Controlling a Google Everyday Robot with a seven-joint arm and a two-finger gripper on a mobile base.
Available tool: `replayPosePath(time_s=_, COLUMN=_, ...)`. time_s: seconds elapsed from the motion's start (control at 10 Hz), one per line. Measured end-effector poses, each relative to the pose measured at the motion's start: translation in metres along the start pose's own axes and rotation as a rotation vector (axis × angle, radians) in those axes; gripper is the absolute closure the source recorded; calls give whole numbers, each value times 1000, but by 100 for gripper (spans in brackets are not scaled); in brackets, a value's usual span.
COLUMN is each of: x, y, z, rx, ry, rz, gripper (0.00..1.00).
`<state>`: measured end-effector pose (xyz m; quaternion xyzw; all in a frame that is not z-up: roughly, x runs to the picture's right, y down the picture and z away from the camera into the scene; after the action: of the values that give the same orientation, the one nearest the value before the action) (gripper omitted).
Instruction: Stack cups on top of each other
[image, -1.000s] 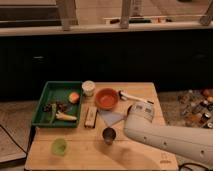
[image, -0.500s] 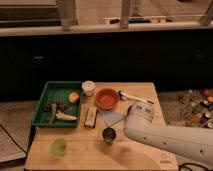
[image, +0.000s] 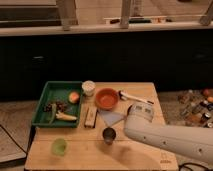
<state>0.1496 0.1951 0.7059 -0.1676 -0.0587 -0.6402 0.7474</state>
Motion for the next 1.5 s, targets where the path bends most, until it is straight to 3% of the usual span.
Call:
replayPosePath(time_s=0.2, x=1, y=-1, z=1, rx=8, ry=-5, rz=-11, gripper=88)
replayPosePath(time_s=0.8, x=8, y=-25, z=-12, rx=101, ry=-76, rz=-23, gripper=26)
replayPosePath(time_s=1.0, x=6, y=-38, z=-16, rx=126, ry=-96, rz=-49, gripper=20)
replayPosePath(time_s=1.5, x=-8, y=-68, z=-25, rx=190, ry=-149, rz=-134, gripper=20)
